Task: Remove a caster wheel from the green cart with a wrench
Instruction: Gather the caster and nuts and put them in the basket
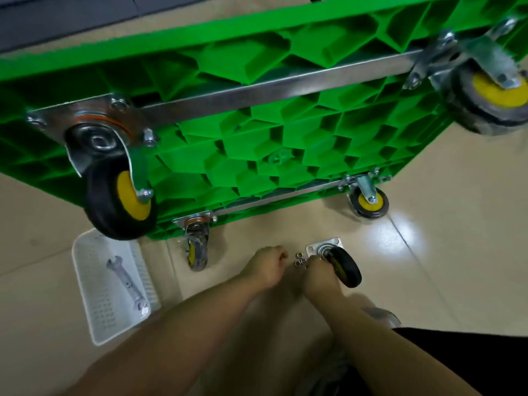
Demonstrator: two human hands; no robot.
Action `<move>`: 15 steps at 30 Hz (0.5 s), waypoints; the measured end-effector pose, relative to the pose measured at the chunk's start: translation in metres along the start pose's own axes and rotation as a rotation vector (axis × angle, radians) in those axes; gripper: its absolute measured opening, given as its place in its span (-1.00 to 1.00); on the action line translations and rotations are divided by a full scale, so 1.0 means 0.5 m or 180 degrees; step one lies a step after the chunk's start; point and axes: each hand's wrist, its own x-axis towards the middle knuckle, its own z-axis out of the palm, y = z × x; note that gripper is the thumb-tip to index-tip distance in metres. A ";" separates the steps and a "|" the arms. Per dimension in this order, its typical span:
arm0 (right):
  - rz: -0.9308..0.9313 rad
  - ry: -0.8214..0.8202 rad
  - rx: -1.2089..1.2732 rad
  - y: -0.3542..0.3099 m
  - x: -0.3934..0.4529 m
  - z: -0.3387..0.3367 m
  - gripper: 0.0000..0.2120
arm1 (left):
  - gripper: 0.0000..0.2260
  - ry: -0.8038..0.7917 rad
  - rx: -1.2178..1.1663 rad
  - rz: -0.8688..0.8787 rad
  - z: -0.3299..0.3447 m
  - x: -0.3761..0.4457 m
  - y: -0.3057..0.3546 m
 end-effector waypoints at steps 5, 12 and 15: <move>-0.0033 0.0254 -0.0678 0.004 0.029 0.041 -0.69 | -0.48 -0.0095 0.0580 0.0800 0.052 0.042 -0.010; -0.0057 0.0267 -0.0901 0.001 0.036 0.062 -0.60 | -0.58 0.0106 0.1249 0.0981 0.073 0.087 -0.006; -0.0304 0.0307 -0.1002 0.006 0.054 0.063 -0.66 | -0.65 0.0197 0.1156 0.0965 0.073 0.091 -0.004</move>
